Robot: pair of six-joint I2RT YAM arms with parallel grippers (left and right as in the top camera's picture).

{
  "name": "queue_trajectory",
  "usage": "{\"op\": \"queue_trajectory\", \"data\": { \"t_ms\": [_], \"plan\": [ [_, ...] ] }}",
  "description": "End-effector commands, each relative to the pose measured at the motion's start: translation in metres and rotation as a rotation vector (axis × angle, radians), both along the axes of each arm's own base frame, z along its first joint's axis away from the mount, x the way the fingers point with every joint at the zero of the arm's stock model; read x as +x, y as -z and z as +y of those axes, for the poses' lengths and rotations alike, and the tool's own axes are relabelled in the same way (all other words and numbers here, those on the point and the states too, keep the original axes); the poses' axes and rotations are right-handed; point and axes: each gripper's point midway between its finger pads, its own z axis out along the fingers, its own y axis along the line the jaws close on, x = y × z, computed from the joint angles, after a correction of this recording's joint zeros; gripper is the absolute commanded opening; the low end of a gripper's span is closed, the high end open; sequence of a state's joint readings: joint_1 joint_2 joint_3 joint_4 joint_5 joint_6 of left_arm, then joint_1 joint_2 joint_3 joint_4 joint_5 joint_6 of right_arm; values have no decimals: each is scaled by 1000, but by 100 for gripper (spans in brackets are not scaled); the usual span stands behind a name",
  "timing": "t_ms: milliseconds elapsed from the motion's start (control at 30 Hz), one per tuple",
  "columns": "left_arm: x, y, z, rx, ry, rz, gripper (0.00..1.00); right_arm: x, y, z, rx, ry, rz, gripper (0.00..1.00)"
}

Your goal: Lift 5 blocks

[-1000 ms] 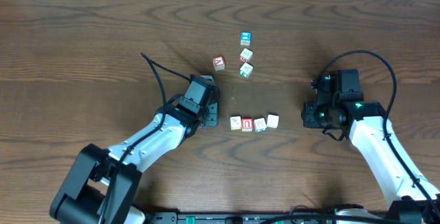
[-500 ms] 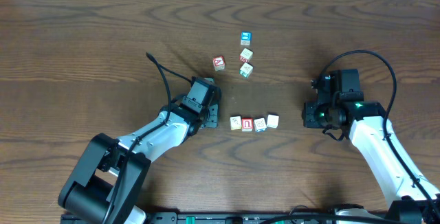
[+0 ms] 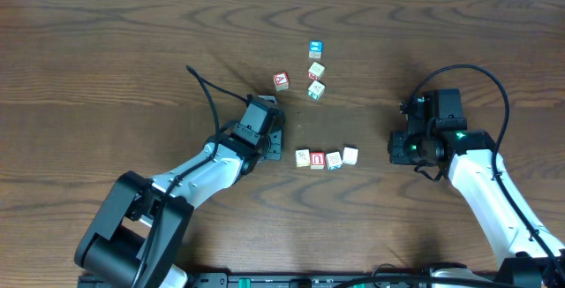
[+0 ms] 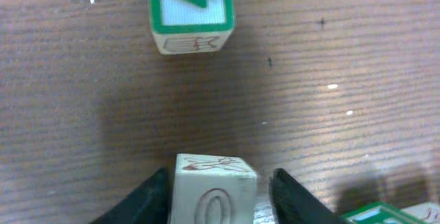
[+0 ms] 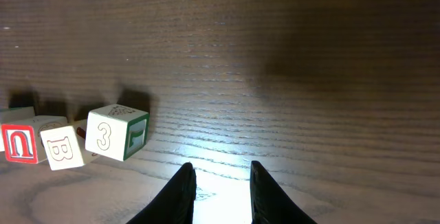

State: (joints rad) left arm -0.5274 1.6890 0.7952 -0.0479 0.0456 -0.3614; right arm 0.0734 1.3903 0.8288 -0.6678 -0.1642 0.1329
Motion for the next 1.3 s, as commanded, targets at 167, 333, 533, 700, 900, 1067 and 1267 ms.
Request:
{"op": "queue_trajectory", "data": {
  "t_ms": [167,333,533,700,900,1067,1267],
  "plan": [
    [8,-6,-1,21,24,-34,35,-1,3,-1,-1,9,8,24],
    [7,-13,-1,17,26,-40,35,-1,3,-1,-1,9,7,24],
    [-14,-46,0,12,50,-45,35,-1,3,-1,-1,9,6,24],
    [-29,-60,-10,-3,29,-50,35,-1,2,-1,-1,9,5,24],
    [-42,-45,-6,47,-106,-6,35,-1,2,-1,-1,9,5,24],
    [-48,-29,-9,47,-189,34,35,-1,2,-1,0,9,5,24],
    [-45,-17,-14,35,-211,50,35,-1,2,-1,0,9,5,24]
  ]
}}
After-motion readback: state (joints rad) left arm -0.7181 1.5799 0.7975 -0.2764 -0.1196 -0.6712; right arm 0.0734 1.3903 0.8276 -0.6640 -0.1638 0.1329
